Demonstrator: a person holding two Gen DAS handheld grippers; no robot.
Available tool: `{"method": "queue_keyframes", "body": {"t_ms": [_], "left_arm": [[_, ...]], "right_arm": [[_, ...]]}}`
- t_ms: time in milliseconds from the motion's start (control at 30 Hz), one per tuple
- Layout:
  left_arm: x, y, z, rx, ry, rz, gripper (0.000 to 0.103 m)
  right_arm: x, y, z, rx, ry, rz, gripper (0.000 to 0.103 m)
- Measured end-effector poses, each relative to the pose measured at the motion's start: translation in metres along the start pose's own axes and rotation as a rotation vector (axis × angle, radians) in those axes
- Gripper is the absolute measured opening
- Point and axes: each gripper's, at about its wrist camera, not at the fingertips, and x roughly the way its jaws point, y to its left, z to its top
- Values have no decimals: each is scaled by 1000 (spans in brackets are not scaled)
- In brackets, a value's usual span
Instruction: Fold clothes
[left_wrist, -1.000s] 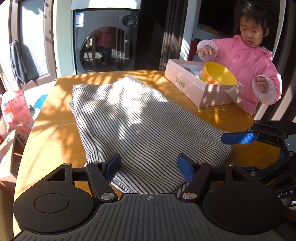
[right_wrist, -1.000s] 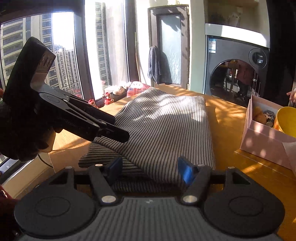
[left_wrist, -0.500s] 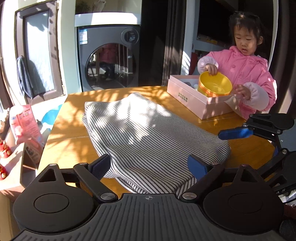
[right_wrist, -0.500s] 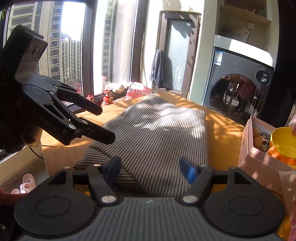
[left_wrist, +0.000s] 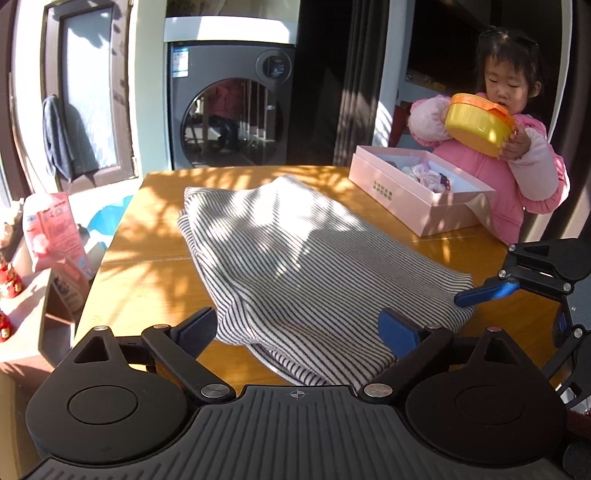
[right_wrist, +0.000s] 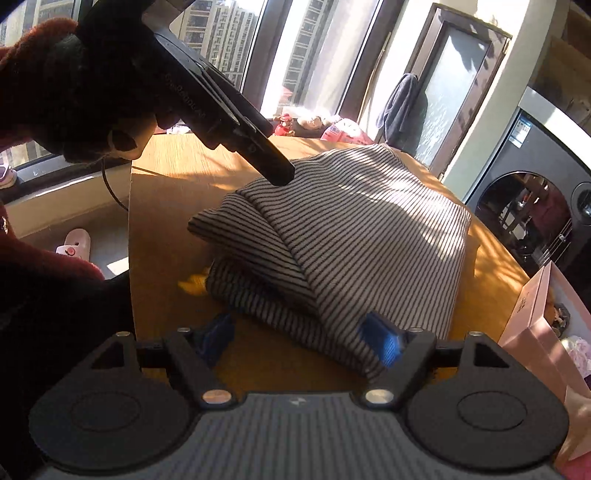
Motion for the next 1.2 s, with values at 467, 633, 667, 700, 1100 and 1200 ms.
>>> {"method": "queue_keyframes", "body": {"t_ms": [467,633,667,700,1100,1200], "left_arm": [[-25,-21,-16,252,1,-48,103],[-9,-47,-30,407,30,-50,103],[-5,-52,-31,426,32,-50,103],[2,-56,-32,437,33,-42,103],[24,-68,-9,379,-23,168,103],[24,-65,-8,353,-17,155,103]], "right_arm": [[23,-76,-2,603,-54,182,73],[24,-89,-7,710,-56,228,73],[24,-91,-9,748,-60,244,73],[24,-94,-10,772,-63,253,73],[12,-13,2,105,-52,-141,75],[8,10,6,-83,-47,-247,75]]}}
